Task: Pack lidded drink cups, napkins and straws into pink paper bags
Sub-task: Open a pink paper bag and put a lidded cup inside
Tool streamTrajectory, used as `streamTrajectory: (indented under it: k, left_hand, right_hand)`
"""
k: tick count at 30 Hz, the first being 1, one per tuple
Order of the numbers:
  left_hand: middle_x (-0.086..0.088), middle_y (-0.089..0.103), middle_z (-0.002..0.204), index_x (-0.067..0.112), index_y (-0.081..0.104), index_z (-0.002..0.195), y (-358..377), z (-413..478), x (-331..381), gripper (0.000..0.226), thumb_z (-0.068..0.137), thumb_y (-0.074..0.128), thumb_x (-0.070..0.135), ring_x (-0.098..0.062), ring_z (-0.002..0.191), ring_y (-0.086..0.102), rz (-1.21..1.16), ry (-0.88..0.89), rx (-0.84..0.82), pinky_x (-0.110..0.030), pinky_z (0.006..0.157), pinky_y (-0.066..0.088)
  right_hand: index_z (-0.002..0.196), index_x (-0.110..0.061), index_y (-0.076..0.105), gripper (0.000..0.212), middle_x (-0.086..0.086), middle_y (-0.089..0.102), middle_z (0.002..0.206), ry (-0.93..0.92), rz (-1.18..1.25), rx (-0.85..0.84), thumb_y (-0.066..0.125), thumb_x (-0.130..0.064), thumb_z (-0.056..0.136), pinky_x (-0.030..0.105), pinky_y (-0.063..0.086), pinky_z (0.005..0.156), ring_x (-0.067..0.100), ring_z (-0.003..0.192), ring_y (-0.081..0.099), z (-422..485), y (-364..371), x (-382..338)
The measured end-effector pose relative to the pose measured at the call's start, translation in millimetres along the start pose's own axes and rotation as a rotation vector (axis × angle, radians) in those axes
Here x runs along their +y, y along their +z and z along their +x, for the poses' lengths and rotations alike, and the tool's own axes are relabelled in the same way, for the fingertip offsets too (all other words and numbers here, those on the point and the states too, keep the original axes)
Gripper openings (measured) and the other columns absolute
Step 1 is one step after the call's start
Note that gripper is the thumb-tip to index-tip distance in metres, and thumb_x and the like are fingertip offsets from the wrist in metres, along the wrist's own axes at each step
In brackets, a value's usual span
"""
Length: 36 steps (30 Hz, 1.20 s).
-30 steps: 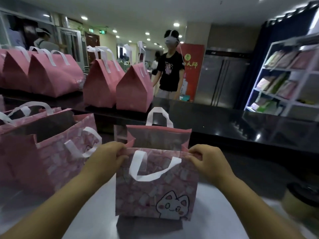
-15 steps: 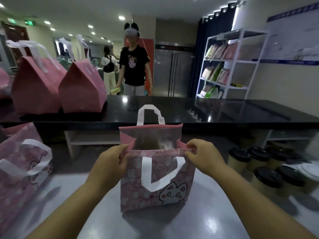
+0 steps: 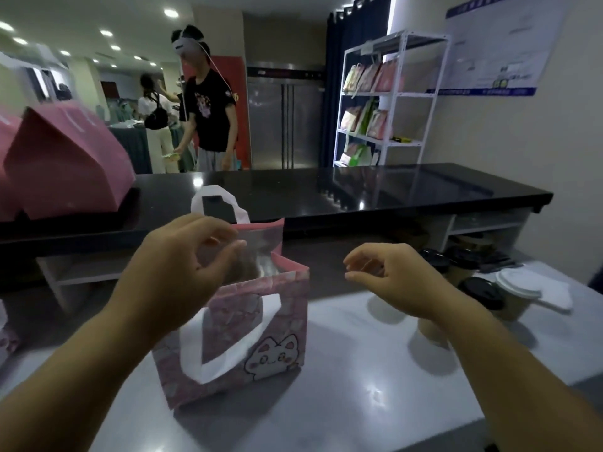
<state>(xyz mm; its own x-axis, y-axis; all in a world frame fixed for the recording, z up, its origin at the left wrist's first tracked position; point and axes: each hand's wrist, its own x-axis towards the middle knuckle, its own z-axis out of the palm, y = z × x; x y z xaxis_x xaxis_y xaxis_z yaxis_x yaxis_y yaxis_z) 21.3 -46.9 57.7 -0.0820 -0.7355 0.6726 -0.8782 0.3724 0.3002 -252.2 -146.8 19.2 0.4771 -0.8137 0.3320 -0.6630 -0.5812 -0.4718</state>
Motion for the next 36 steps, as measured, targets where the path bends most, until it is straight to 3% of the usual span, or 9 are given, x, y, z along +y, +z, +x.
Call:
streamTrajectory:
  k: [3, 7, 13, 19, 23, 29, 36]
  left_hand:
    - [0.01, 0.059, 0.083, 0.02, 0.064, 0.092, 28, 14, 37, 0.04, 0.076, 0.044, 0.051, 0.0, 0.071, 0.058, -0.046, 0.057, -0.099, -0.017, 0.061, 0.049]
    - [0.012, 0.06, 0.091, 0.027, 0.063, 0.098, 94, 27, 68, 0.04, 0.075, 0.046, 0.055, -0.001, 0.077, 0.057, -0.015, 0.056, -0.208, -0.02, 0.068, 0.051]
    - [0.014, 0.058, 0.103, 0.032, 0.058, 0.106, 202, 35, 85, 0.034, 0.084, 0.049, 0.056, -0.003, 0.084, 0.053, 0.133, 0.007, -0.374, -0.019, 0.071, 0.046]
    - [0.018, 0.055, 0.106, 0.036, 0.055, 0.108, 261, 33, 89, 0.031, 0.085, 0.047, 0.057, -0.001, 0.081, 0.046, 0.217, -0.101, -0.533, -0.02, 0.066, 0.038]
    - [0.018, 0.055, 0.105, 0.036, 0.055, 0.108, 275, 28, 90, 0.031, 0.085, 0.048, 0.056, -0.001, 0.087, 0.052, 0.22, -0.158, -0.58, -0.02, 0.069, 0.042]
    - [0.021, 0.055, 0.106, 0.038, 0.054, 0.107, 274, 24, 91, 0.031, 0.084, 0.047, 0.058, 0.0, 0.09, 0.053, 0.214, -0.17, -0.575, -0.018, 0.072, 0.044]
    - [0.024, 0.05, 0.09, 0.036, 0.061, 0.099, 218, 56, 99, 0.036, 0.08, 0.045, 0.061, 0.002, 0.078, 0.054, 0.183, -0.067, -0.389, -0.017, 0.064, 0.047]
  right_hand:
    - [0.101, -0.03, 0.065, 0.018, -0.017, 0.065, 0.088, 0.028, -0.016, -0.035, 0.066, -0.036, 0.084, 0.023, 0.052, 0.074, -0.002, 0.081, 0.061, -13, -19, 33]
    - [0.1, -0.031, 0.064, 0.019, -0.016, 0.065, 0.088, 0.09, -0.088, -0.142, 0.067, -0.038, 0.083, 0.03, 0.053, 0.075, 0.001, 0.08, 0.061, -22, -38, 89]
    - [0.104, -0.03, 0.056, 0.028, -0.017, 0.052, 0.09, 0.151, -0.381, -0.261, 0.064, -0.044, 0.081, 0.025, 0.043, 0.065, 0.01, 0.086, 0.054, -20, -57, 179]
    - [0.131, -0.028, 0.035, 0.078, 0.004, 0.043, 0.126, 0.211, -0.557, -0.452, 0.067, -0.061, 0.068, 0.042, 0.043, 0.089, 0.028, 0.116, 0.037, -9, -45, 240]
    - [0.135, -0.028, 0.031, 0.08, 0.005, 0.044, 0.126, 0.166, -0.507, -0.515, 0.062, -0.061, 0.069, 0.042, 0.041, 0.09, 0.028, 0.117, 0.035, -4, -30, 257]
    - [0.126, -0.029, 0.04, 0.068, 0.002, 0.042, 0.109, 0.13, -0.434, -0.428, 0.056, -0.059, 0.067, 0.039, 0.045, 0.081, 0.025, 0.107, 0.037, -2, -26, 261]
    - [0.124, -0.034, 0.036, 0.07, -0.004, 0.034, 0.101, -0.075, -0.314, -0.15, 0.049, -0.067, 0.063, 0.035, 0.044, 0.078, 0.019, 0.095, 0.032, 16, -53, 218]
